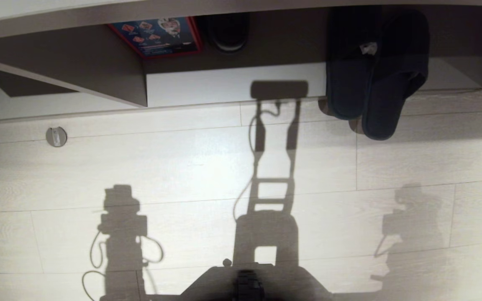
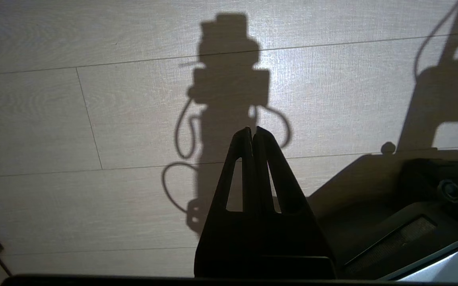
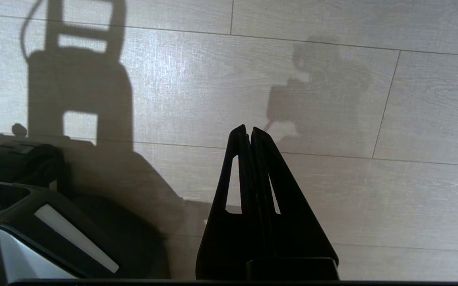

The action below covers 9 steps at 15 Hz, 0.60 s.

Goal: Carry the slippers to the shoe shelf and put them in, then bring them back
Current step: Pick up the slippers in the shoe cabinet

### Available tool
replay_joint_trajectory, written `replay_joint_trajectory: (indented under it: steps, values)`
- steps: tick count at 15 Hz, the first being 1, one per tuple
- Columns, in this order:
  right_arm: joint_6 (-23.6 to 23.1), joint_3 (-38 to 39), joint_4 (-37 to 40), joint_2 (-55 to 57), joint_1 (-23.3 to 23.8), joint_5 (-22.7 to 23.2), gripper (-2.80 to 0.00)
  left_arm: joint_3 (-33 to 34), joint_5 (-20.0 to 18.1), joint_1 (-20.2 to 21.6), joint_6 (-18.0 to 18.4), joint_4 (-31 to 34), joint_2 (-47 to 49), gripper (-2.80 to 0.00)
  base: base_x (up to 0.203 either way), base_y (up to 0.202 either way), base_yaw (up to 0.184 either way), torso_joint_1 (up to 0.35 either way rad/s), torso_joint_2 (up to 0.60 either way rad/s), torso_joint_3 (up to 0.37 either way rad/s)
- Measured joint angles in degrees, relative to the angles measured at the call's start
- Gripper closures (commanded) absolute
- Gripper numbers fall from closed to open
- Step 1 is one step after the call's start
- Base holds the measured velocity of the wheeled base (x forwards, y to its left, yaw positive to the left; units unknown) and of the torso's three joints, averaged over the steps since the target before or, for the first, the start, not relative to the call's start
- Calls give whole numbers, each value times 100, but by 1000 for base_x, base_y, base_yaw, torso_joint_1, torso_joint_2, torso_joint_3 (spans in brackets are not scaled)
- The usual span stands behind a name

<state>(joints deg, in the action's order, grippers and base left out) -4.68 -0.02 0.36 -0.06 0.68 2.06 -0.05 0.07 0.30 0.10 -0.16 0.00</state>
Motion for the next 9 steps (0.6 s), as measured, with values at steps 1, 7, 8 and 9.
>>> replay_joint_trajectory:
  steps: [1,7,8,9]
  values:
    - [-11,0,-18,64,2,0,0,0,0,0,-2,0,0,0,0,0,0,0,0,0]
    - [-72,-9,-1555,1554,80,63,0,2,0,0,0,-9,0,0,0,0,0,0,0,0]
    - [-124,-22,-1871,1790,107,61,0,2,0,2,0,-5,0,0,0,0,0,0,0,0]
    - [-190,-43,-2176,2084,135,50,0,2,0,2,0,-5,0,0,0,0,0,0,0,0]
